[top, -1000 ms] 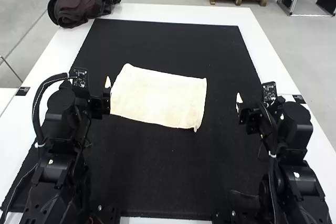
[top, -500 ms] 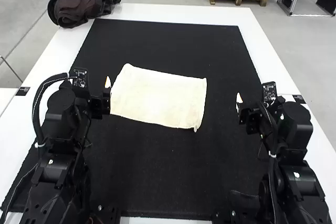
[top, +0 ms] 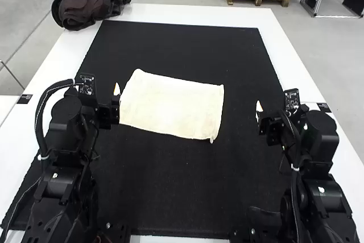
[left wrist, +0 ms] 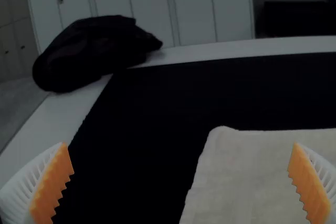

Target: Fold the towel.

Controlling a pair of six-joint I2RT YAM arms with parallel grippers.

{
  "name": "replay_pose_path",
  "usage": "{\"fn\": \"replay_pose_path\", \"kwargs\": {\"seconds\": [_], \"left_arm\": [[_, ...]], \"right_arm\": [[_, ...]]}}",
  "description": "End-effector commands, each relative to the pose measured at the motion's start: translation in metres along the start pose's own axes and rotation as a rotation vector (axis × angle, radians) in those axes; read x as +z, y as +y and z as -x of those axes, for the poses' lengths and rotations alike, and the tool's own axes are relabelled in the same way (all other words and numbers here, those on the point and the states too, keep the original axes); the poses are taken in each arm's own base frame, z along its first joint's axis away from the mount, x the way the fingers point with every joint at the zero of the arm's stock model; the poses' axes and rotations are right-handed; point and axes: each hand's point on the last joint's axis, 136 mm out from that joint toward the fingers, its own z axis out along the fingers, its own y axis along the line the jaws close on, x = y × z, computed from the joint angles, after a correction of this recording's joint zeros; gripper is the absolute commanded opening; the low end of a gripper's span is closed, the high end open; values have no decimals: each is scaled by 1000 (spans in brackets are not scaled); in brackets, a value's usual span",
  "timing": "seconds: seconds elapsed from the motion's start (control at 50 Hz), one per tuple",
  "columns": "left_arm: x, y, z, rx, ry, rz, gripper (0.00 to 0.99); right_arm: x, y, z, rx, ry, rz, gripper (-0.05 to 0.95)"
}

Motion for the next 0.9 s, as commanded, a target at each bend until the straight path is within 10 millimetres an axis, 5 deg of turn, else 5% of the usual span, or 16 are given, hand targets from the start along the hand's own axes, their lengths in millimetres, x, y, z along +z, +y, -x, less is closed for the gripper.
{"fn": "replay_pose_path", "kwargs": {"seconds": [0.0, 0.88], "left_arm": [[0, 0, 1, 8, -10, 3, 962], [0, 0, 2, -51, -13, 3, 962]], "right_arm": [[0, 9, -6, -7, 14, 46, 910], [0, 9, -6, -7, 14, 46, 910]]}}
